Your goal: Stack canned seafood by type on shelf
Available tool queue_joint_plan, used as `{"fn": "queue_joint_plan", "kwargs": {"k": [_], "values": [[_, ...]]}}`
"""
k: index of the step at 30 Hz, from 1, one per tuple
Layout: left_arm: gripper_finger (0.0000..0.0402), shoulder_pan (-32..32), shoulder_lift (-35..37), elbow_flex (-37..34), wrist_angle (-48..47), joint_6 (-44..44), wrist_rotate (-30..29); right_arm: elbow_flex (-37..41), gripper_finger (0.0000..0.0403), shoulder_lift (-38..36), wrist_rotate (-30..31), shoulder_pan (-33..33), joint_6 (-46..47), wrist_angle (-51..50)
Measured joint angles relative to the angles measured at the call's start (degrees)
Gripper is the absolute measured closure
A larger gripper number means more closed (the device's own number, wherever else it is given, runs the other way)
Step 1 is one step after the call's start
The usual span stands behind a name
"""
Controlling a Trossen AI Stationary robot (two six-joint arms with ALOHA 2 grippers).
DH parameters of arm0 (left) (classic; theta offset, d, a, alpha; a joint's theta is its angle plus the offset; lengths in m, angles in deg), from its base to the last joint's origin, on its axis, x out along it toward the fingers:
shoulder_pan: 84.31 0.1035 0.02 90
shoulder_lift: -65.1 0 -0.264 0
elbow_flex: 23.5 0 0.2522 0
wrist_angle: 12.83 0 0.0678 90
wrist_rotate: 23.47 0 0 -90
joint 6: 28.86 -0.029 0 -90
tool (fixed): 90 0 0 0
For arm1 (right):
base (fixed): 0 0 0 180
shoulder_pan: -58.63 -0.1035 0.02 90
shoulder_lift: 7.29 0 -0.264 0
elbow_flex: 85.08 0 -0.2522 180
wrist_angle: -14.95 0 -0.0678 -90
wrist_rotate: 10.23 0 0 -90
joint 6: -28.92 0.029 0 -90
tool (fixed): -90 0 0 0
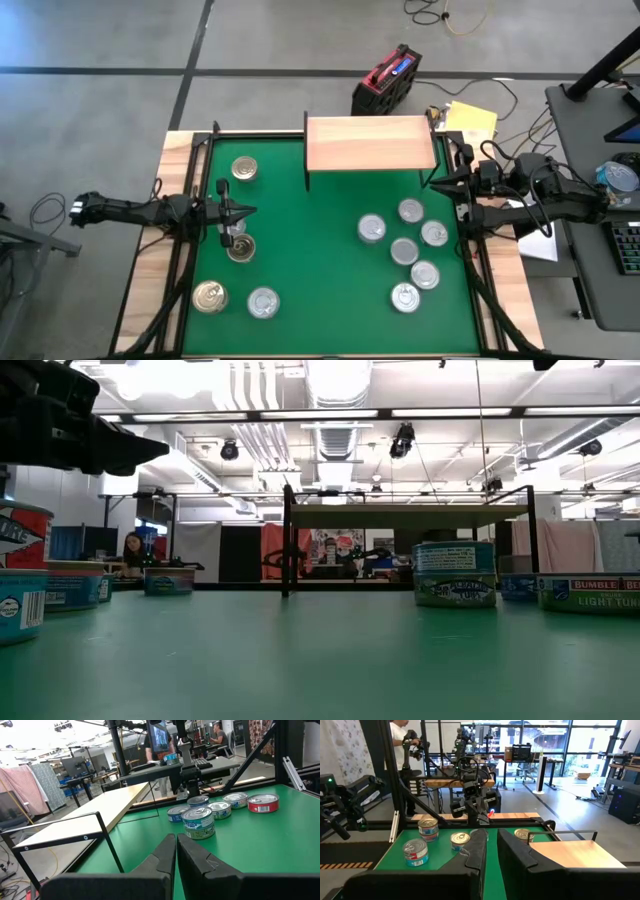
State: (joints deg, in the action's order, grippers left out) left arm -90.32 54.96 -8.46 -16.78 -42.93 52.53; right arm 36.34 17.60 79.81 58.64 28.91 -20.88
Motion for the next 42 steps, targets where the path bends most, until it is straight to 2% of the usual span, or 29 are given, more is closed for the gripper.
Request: {"fn": "queue_joint_plan", "kwargs": {"k": [25,30,37,42], "values": [[0.0402,0.0,-0.01,-0.01,0.01,0.0,0.0,0.2,0.0364,0.22,-0.06,0.02,-1.55,1.97],[0.0402,0.01,0.0,0.0,0.02,-0.01,0.0,7.42,0.0364,-3.72,-1.96,0.0,-4.27,6.74],[0.0402,0.01,0.01,0.0,-0.01,-0.01,0.0,23.08,0.0364,-16.34,-3.1,0.0,-3.76,19.7],[0.0402,0.01,-0.01,0.0,0.01,0.0,0.0,29.64,0.0364,-24.63,-3.29,0.0,-2.95,22.02]]}}
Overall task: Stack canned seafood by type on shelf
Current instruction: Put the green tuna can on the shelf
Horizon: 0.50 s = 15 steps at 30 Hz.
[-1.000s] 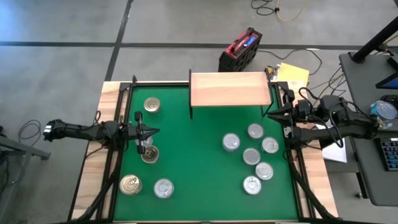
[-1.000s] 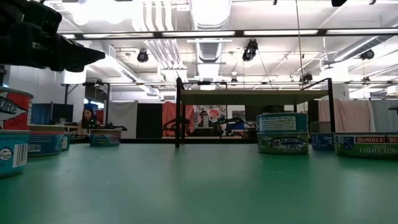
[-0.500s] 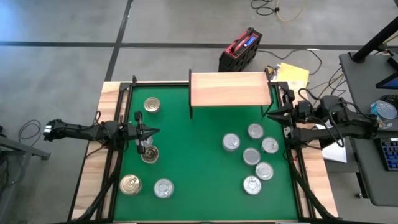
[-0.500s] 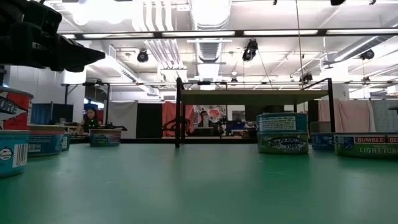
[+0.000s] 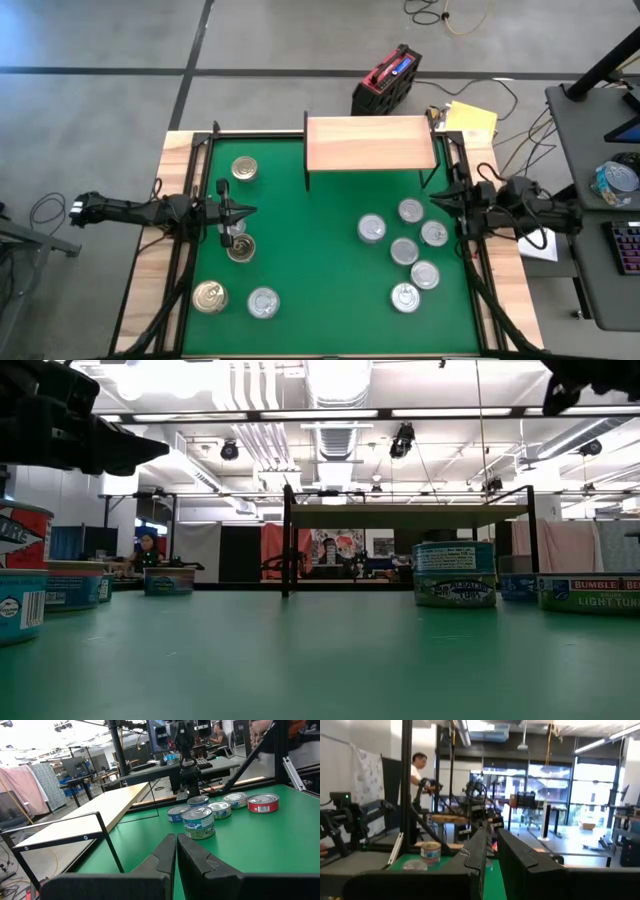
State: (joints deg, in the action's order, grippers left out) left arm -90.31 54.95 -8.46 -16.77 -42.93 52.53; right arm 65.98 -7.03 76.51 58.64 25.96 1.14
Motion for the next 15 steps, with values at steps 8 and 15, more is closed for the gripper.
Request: {"fn": "queue_joint_plan", "kwargs": {"k": [8,15], "values": [[0.0402,0.0,-0.01,0.0,0.35,-0.43,0.0,7.86,0.0364,3.01,-1.28,0.02,1.06,15.31],[0.0402,-0.02,-0.01,0.0,0.62,-0.45,0.0,14.44,0.0364,4.35,-1.04,0.02,0.31,28.24]]}}
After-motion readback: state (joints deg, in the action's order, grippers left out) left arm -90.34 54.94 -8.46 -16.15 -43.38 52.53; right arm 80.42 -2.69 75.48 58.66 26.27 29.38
